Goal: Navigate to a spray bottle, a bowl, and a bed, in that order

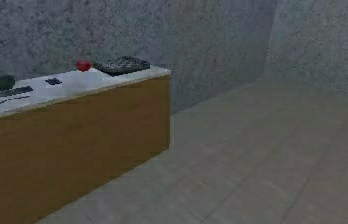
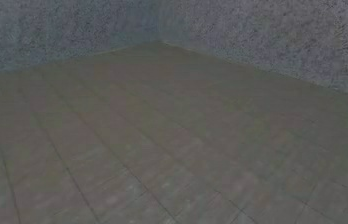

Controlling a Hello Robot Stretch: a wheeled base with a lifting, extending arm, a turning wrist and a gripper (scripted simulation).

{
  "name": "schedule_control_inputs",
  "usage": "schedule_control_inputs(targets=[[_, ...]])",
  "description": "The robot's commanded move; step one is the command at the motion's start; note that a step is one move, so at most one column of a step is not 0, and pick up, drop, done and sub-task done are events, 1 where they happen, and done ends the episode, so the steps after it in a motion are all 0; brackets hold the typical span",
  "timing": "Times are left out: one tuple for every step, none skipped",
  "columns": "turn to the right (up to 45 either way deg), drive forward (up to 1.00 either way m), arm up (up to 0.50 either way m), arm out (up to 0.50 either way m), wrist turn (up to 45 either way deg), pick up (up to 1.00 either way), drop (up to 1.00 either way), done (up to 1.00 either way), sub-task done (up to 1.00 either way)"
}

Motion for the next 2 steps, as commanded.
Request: schedule_control_inputs(targets=[[-42.0,0.0,0.0,0.0,0.0,0.0,0.0,0.0,0.0],[0.0,0.85,0.0,0.0,0.0,0.0,0.0,0.0,0.0]])
